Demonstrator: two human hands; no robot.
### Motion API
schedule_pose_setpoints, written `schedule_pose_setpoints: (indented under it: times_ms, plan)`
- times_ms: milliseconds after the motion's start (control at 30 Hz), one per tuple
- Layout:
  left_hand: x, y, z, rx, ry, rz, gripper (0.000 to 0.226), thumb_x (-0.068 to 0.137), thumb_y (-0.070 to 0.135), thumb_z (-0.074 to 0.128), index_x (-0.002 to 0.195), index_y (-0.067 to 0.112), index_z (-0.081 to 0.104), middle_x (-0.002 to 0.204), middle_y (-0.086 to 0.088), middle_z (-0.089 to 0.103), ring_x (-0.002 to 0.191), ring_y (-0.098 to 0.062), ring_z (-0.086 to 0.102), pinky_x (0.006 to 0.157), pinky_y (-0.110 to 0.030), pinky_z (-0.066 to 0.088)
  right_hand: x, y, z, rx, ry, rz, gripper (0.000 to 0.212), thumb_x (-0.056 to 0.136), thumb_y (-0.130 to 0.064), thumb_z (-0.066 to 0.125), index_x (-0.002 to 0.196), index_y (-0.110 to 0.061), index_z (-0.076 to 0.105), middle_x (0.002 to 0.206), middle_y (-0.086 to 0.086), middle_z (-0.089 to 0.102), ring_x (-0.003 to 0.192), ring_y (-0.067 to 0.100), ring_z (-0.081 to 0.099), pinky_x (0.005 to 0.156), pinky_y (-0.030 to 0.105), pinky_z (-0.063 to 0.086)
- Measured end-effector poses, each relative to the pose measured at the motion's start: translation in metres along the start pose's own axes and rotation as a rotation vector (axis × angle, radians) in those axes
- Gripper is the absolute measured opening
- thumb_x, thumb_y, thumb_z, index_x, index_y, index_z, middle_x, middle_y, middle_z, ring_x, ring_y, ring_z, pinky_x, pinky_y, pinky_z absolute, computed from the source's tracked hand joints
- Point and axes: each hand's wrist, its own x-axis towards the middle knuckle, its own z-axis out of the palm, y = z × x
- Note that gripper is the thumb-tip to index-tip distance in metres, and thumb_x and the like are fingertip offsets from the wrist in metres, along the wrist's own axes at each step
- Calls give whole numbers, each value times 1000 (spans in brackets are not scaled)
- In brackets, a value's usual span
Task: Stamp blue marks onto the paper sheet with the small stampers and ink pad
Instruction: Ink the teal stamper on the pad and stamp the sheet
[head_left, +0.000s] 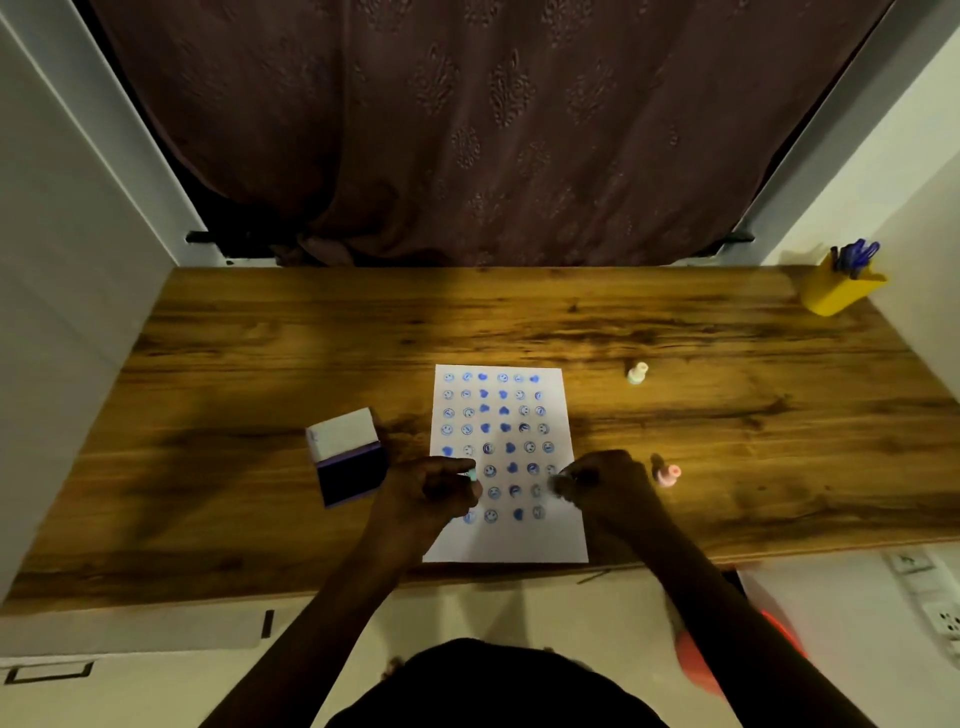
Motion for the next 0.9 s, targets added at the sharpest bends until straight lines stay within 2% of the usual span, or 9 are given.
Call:
schedule_pose_setpoints:
  times_ms: [67, 133, 200, 300, 467, 567, 667, 767, 900]
  plan:
    - [0, 1, 5, -18, -27, 5, 29, 81, 3, 82, 109, 11, 76, 94, -13, 81, 90, -31, 79, 82, -42, 65, -4, -2, -20, 362, 25, 91, 14, 81, -36, 83, 80, -22, 80, 74, -4, 79, 61, 4, 69, 59, 20, 53]
    - [0, 4, 13, -43, -57, 4, 29, 80, 0, 83, 101, 19, 77, 90, -7, 82, 91, -30, 79, 79, -39, 64, -10, -6, -32, 664, -38, 148, 17, 79, -32, 83, 90, -19, 82, 80, 5, 79, 67, 10, 70, 62, 21, 54]
    - [0, 9, 23, -52, -93, 16, 32, 77, 0, 85, 95, 25, 78, 90, -4, 83, 92, -30, 79, 77, -37, 65, -15, -10, -38, 772, -110, 123, 18, 83, -26, 81, 98, -15, 82, 89, 13, 79, 74, 15, 71, 65, 20, 56]
    - [-1, 19, 37, -62, -147, 70, 37, 75, -2, 86, 91, 32, 82, 96, 0, 82, 93, -29, 78, 76, -39, 65, -24, -11, -43, 801, -178, 14, 17, 88, -11, 77, 104, -9, 79, 93, 14, 79, 77, 16, 72, 67, 21, 58]
    - [-4, 35, 57, -48, -256, 197, 47, 83, -6, 78, 102, 36, 81, 102, 5, 82, 92, -20, 80, 75, -28, 63, -26, -5, -52, 719, -198, -117, 19, 86, -8, 78, 106, -8, 78, 93, 4, 79, 77, 11, 73, 66, 20, 55]
    - [0, 40, 66, -26, -249, 229, 52, 81, -9, 78, 99, 39, 82, 99, 8, 83, 92, -16, 80, 76, -25, 63, -23, 3, -61, 697, -171, -145, 19, 84, -9, 80, 103, -11, 79, 98, 8, 79, 82, 17, 74, 70, 27, 59]
    - [5, 42, 75, 16, -225, 251, 43, 80, -3, 81, 102, 34, 82, 98, 3, 83, 89, -16, 80, 75, -31, 65, -22, 11, -69, 658, -202, -177, 19, 84, -9, 80, 102, -13, 80, 99, 8, 80, 84, 17, 73, 76, 34, 59]
    - [11, 47, 86, 65, -226, 290, 38, 79, 3, 84, 104, 31, 81, 96, 6, 83, 86, -13, 79, 74, -22, 62, -20, 15, -77, 672, -200, -174, 19, 85, -7, 78, 104, -10, 80, 98, 9, 80, 82, 12, 71, 77, 35, 57]
    - [18, 56, 100, 130, -218, 339, 38, 78, 5, 85, 104, 32, 80, 94, 8, 83, 88, -12, 79, 81, -27, 63, -16, 21, -93, 655, -200, -167, 15, 90, -17, 77, 103, -10, 80, 92, 14, 79, 80, 17, 70, 72, 30, 56]
